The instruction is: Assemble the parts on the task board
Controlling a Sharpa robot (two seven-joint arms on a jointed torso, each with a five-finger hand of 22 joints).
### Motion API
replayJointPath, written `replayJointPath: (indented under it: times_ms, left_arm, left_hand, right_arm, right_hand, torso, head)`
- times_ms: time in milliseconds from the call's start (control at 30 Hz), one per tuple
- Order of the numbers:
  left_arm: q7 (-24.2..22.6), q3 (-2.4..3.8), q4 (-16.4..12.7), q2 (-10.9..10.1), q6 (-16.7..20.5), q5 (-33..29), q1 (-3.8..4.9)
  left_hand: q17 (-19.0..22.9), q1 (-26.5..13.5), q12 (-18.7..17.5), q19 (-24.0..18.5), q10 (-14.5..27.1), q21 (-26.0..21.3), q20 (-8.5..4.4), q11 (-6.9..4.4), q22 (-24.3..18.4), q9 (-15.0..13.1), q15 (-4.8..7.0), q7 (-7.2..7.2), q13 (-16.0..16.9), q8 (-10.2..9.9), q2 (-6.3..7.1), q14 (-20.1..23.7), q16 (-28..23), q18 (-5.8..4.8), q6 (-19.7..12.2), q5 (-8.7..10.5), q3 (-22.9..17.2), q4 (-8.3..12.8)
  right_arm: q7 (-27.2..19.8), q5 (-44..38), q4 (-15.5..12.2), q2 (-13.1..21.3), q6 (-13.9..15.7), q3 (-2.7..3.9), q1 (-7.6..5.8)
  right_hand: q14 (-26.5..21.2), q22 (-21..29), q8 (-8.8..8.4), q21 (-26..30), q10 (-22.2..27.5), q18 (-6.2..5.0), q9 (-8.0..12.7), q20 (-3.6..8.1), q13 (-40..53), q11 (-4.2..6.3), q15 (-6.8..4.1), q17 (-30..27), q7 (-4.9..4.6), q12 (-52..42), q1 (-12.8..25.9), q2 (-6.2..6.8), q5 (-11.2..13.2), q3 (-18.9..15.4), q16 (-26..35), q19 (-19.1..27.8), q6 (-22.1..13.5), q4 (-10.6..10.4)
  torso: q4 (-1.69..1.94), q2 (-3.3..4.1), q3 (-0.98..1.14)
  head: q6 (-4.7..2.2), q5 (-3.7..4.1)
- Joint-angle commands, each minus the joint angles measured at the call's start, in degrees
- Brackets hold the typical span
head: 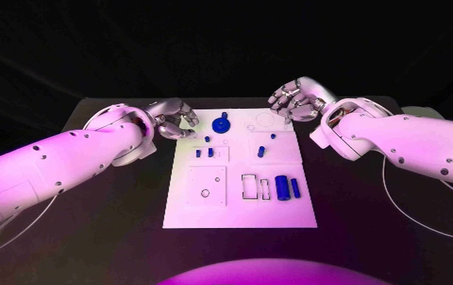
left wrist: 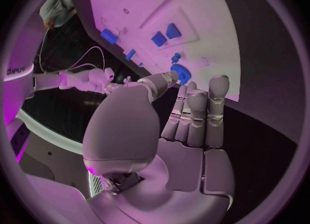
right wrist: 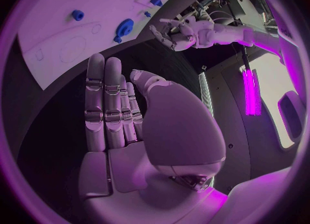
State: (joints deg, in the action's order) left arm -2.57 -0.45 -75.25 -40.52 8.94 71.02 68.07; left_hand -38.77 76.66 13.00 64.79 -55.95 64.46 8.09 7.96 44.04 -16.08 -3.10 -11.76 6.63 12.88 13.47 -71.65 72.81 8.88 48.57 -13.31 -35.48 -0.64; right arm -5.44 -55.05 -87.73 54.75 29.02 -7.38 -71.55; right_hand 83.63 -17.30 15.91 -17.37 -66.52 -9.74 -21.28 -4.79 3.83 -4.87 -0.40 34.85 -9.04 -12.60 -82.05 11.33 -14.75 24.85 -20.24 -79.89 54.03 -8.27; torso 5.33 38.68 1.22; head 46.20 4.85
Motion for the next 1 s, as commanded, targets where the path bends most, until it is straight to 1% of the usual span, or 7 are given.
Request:
replayJointPath:
  times_ms: [33, 67, 167, 233, 333, 567, 1000]
  left_arm:
    - [-8.7, 0.1, -2.3, -1.8, 5.1, -22.3, 0.19]
    - [-10.1, 0.11, -3.0, -2.6, 5.2, -26.1, 0.21]
    - [-15.1, 0.11, -5.5, -4.8, 4.9, -39.7, 0.26]
    - [-17.3, 0.1, -6.6, -5.7, 4.6, -45.3, 0.25]
    - [-21.0, 0.05, -8.4, -7.3, 3.7, -52.1, 0.18]
    - [-24.7, -0.01, -11.3, -9.5, 3.7, -58.2, 0.07]
    - [-26.2, -0.03, -13.8, -11.6, 3.7, -63.2, 0.04]
  left_hand:
    - [3.3, -0.3, 0.7, -1.5, -1.0, -2.0, -0.03, -0.2, -3.1, 0.0, 0.09, 0.24, 0.2, 0.4, -0.59, 1.2, -1.0, 0.94, 0.8, -0.24, 0.1, -0.5]
    - [6.8, -0.2, 1.1, -3.4, -1.0, -4.3, -0.17, -0.3, -6.3, 0.1, 0.21, 0.33, 0.3, 0.5, -0.82, 3.1, -2.8, 1.5, 1.1, -0.19, 0.1, -0.6]
    - [10.5, -0.3, 2.2, -4.7, -2.4, -6.8, -0.45, -0.75, -9.0, -0.1, 0.6, 0.78, 0.5, 1.1, -1.34, 5.2, -5.3, 1.83, 2.2, -0.11, 0.6, -0.8]
    - [10.8, -0.3, 2.8, -4.7, -3.1, -7.3, -0.63, -1.01, -9.4, -0.2, 0.79, 1.0, 0.7, 1.4, -1.5, 5.3, -5.6, 1.83, 2.6, -0.11, 1.1, -0.9]
    - [11.2, -0.5, 3.8, -4.6, -4.4, -8.1, -0.85, -1.42, -10.0, -0.3, 1.07, 1.27, 1.0, 1.7, -1.69, 5.5, -5.9, 1.81, 2.9, -0.05, 2.0, -1.1]
    - [11.3, -0.1, 4.6, -4.4, -5.1, -8.5, -1.08, -1.66, -10.3, -0.4, 1.3, 1.41, 1.3, 1.9, -1.99, 5.5, -5.9, 1.8, 3.3, -0.1, 2.4, -0.8]
    - [11.4, 0.1, 4.7, -4.2, -4.8, -8.7, -1.16, -1.58, -10.4, -0.3, 1.3, 1.25, 1.4, 1.8, -2.03, 5.6, -5.9, 1.78, 2.9, -0.18, 2.6, -0.7]
  right_arm:
    - [7.0, -18.0, 0.3, -0.1, -10.2, 0.0, -0.05]
    - [7.8, -20.6, 0.3, -0.1, -10.9, 0.01, -0.06]
    - [10.6, -29.0, 0.3, -0.2, -12.7, 0.01, -0.07]
    - [11.9, -32.6, 0.2, -0.3, -13.3, 0.01, -0.06]
    - [14.4, -38.9, 0.0, -0.6, -13.6, 0.01, 0.02]
    - [17.3, -45.7, -0.3, -1.4, -13.8, 0.01, 0.3]
    - [17.9, -48.2, -1.3, -2.2, -16.1, -0.01, 1.04]
  right_hand:
    - [2.6, -2.8, -0.86, -3.8, -1.6, -0.22, 0.6, 0.66, 0.2, 0.54, -0.63, 4.7, 0.33, 1.7, 0.6, 0.87, 0.7, 1.4, -6.1, -1.7, 1.4, 0.2]
    - [3.1, -11.8, -1.26, -13.1, -2.2, 1.0, 0.8, 0.8, 0.3, 0.6, -0.83, 9.5, 0.61, 2.5, 1.2, 1.25, 1.1, 2.0, -12.9, -3.1, 1.8, 0.0]
    - [3.4, -28.1, -1.89, -29.4, -3.0, 3.03, 1.0, 1.14, 0.5, 0.77, -0.53, 23.7, 0.53, 4.2, 2.3, 2.07, 2.1, 3.1, -31.6, -4.4, 2.4, -0.4]
    - [3.3, -33.8, -2.27, -35.1, -2.9, 3.81, 1.0, 1.12, 0.5, 0.67, -0.42, 26.5, 0.47, 4.9, 2.8, 2.6, 2.6, 3.4, -35.4, -4.7, 2.3, -0.6]
    - [3.2, -46.2, -3.37, -47.2, -2.9, 5.4, 1.2, 0.92, 0.6, 0.26, -0.07, 32.4, 0.17, 6.6, 3.2, 3.73, 6.5, 5.3, -43.6, -5.1, 2.0, -1.3]
    - [3.6, -55.7, -4.51, -56.3, -2.3, 6.43, 1.2, 0.2, 0.6, -0.23, 0.5, 37.5, -0.18, 8.1, 3.6, 4.56, 7.0, 6.0, -51.3, -5.3, 1.7, -1.8]
    - [3.8, -62.3, -4.61, -62.6, -3.6, 7.29, 0.6, -0.56, 0.9, -0.02, 0.55, 40.0, 0.15, 8.1, 2.9, 4.32, 7.1, 6.8, -55.5, -6.2, 2.8, -1.4]
  torso:
    - [-0.1, 0.12, -0.01]
    - [-0.1, 0.14, 0.0]
    - [-0.08, 0.19, -0.02]
    - [-0.05, 0.19, -0.08]
    - [-0.09, 0.28, -0.14]
    - [-0.12, 0.29, -0.13]
    - [0.01, 0.21, -0.2]
  head:
    - [-0.48, 0.63]
    - [-0.56, 0.83]
    - [-0.81, 1.31]
    - [-1.02, 1.66]
    - [-1.23, 1.96]
    - [-1.14, 2.11]
    - [-0.6, 2.38]
